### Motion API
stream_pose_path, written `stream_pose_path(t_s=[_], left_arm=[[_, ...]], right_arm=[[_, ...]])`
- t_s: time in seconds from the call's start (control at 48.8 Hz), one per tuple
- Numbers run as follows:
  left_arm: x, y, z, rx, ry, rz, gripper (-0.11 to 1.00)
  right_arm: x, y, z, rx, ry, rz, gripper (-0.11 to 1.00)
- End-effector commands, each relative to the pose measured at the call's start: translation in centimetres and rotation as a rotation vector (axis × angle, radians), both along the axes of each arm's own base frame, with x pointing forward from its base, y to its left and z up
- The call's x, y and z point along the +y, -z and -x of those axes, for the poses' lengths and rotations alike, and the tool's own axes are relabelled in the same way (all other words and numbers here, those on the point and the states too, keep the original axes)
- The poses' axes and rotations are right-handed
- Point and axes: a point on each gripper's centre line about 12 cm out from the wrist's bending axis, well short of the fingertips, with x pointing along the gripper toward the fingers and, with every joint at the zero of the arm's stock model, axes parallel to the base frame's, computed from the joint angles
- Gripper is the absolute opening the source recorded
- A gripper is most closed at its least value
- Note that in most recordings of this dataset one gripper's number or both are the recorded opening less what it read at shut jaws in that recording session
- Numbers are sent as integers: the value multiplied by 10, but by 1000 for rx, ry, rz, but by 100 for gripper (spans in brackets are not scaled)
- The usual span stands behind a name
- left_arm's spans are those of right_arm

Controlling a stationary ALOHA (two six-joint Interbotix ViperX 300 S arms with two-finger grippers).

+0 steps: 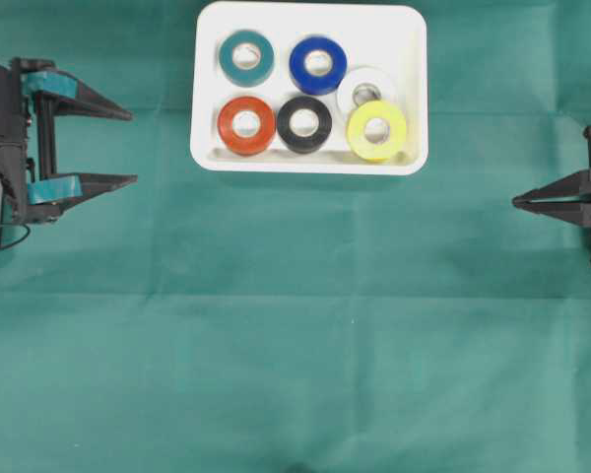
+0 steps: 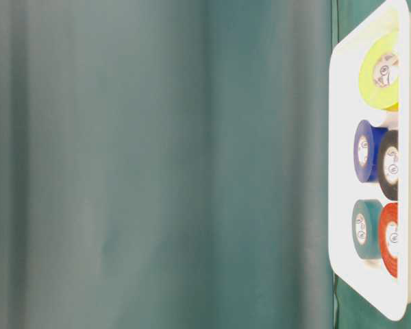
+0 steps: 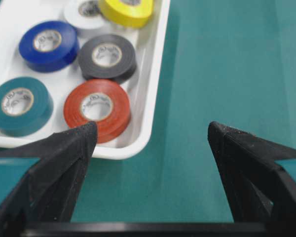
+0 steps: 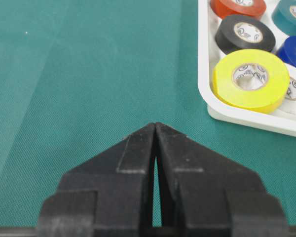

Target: Put the tape into the white case with the left arm.

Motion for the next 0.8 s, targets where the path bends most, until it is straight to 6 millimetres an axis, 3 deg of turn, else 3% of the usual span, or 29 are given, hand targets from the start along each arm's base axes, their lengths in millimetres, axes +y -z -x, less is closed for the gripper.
stream_pose_path(t_s=[0.0,0.779], left_arm=[[0,-3,0,-28,0,-1,98],[-5,-1,14,-58,13,-4,98]], right_arm=[[-1,-5,-2,-15,6,1,-9],[-2,-5,-2,-15,12,1,-9]])
